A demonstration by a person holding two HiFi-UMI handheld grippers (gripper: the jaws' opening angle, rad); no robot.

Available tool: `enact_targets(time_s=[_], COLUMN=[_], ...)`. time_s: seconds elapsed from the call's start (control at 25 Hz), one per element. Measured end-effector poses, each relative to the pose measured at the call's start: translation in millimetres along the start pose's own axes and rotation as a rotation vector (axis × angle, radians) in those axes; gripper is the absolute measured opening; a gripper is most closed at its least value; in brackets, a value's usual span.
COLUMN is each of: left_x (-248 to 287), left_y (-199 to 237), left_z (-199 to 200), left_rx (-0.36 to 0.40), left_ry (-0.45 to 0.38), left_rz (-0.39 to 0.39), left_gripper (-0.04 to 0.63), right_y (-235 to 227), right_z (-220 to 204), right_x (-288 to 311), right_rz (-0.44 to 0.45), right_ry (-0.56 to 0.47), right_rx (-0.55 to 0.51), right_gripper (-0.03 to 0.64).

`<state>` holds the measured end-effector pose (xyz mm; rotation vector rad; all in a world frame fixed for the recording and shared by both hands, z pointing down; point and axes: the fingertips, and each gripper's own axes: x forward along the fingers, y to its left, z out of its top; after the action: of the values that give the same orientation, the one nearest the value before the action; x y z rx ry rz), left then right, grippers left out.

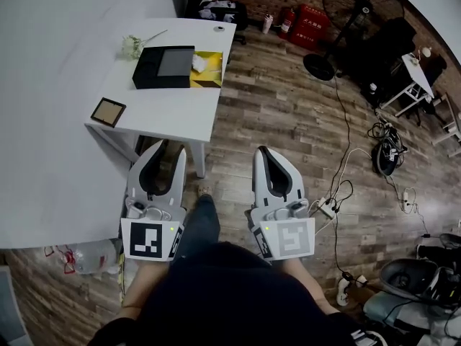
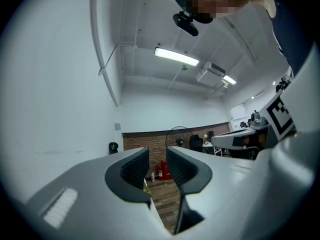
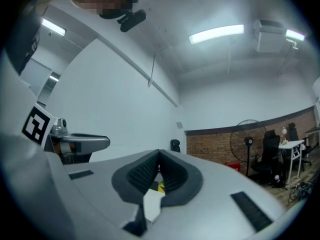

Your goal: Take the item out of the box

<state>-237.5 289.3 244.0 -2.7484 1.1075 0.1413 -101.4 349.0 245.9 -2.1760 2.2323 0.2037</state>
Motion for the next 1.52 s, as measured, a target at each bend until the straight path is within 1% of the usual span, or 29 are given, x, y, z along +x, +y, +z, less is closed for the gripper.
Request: enact_targets(time_s=[0.2,0.32,0.48,0.64,0.76,1.0,1.2,1.4,1.52], left_x=[76.7,120.7,178.9,228.8,258.7,301.2,314.7,315.1,321.1], left_y=[39.4,58.9,88.6,109.5,117.3,126.0,125.2,127.9,129.2], left_z=[-9.6,-23.9,-34.9,-45.5,-59.3,-76.5,-80.3,-99.4,-102.6], left_rx=[0.018,-0.006,-0.005,-0.003,-0.014,-0.03,-0.034,-0.068,-0.062], left_ry=[-0.002,0.039,0.018,-0.008,0.007,0.01,0.015,0.09,0.113], left_rz=[-0.003,-0.014,-0.03,-0.043,-0.061,-0.086,-0.084,-0.066,-0.043], left_gripper=[0.115,0.115,0.115,0.115,0.115,0.115,0.115,0.115,0.115], right_y=[-29.1,-44.2,-64.7,-87.1,-101.6,-124.1,-134.0,-133.2,-137.0], right_z=[-7.1,-14.0,-24.4,-35.0,-45.3,-59.3,-63.8,-70.0,-73.1], right_x=[84.5,135.7,199.6,244.5,268.9,303.1,314.2,325.5,336.4], right_rz=[0.007,0.015,0.011,-0.008,-0.019,-0.035,-0.027,0.0,0.033], right_ry=[-0.003,0.0,0.017,0.033,0.052,0.069,0.081,0.083,0.09], right_rx=[0.024,0.038,0.038,0.042,0.042,0.042,0.044,0.054,0.062], right_gripper=[0.012,0.012,0.012,0.012,0.012,0.012,0.012,0.012,0.012])
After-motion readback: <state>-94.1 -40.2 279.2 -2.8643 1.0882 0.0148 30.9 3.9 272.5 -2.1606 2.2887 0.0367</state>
